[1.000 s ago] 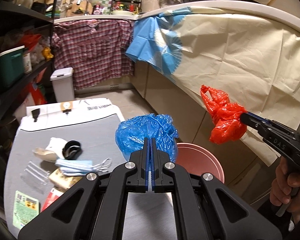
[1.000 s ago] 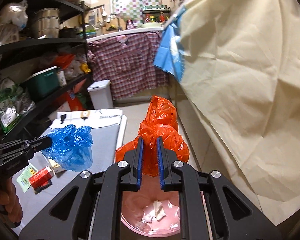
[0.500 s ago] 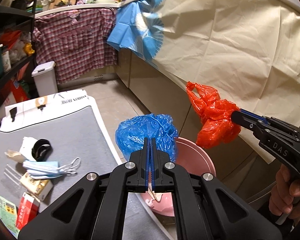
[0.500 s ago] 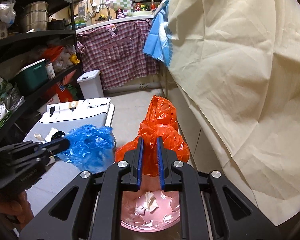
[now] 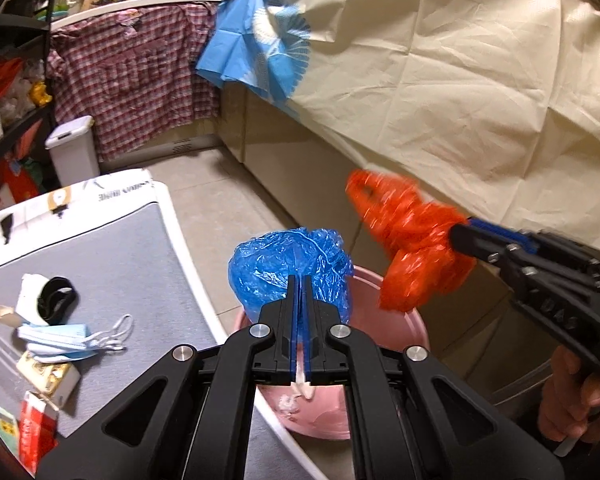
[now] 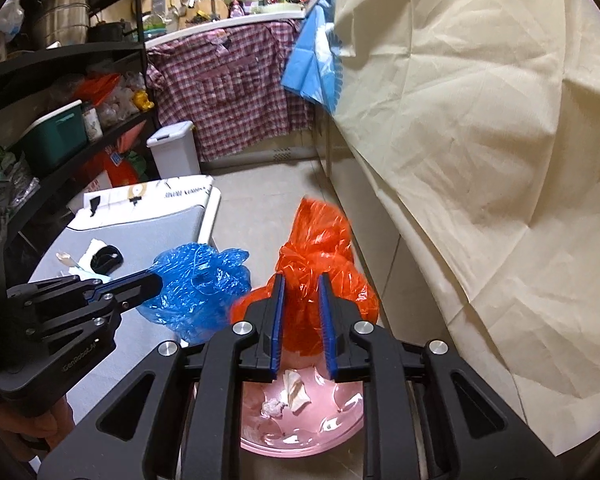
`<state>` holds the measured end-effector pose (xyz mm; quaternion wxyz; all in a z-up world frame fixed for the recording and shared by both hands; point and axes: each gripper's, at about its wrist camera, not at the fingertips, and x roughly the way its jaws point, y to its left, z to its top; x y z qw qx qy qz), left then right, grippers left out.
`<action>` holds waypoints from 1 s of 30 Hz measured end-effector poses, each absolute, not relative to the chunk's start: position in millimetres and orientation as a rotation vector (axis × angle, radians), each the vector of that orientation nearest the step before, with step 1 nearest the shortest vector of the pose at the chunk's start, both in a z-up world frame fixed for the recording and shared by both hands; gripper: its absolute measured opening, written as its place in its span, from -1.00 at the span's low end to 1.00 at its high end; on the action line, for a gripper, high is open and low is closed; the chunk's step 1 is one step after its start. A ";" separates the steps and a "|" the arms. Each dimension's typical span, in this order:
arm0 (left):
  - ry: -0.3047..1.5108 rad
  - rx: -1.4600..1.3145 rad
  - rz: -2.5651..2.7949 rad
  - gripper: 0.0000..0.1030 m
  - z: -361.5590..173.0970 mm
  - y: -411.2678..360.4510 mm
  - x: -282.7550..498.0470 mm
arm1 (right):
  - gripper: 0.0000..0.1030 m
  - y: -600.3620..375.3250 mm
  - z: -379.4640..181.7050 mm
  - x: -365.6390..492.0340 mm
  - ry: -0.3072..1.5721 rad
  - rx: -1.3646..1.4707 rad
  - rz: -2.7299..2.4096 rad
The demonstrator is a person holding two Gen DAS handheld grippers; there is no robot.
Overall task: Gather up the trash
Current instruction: 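Carry both bags over the pink bin and open both tools to release them, then lift both open tools away from the bin back over the table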
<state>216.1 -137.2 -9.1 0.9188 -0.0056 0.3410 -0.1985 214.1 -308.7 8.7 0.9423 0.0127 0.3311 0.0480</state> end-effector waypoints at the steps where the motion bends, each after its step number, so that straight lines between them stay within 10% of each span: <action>1: 0.705 -0.009 -0.403 -0.69 -9.8 -137.2 216.3 | -0.44 -309.0 7.4 216.5 0.687 0.025 0.090; 3: 0.703 -0.008 -0.389 -0.49 -10.5 -136.1 216.3 | -0.03 -310.8 6.7 217.4 0.689 0.031 0.074; 30: 0.558 -0.093 -0.191 -0.50 59.6 -13.7 181.6 | -0.01 -239.4 33.5 183.5 0.494 -0.049 0.219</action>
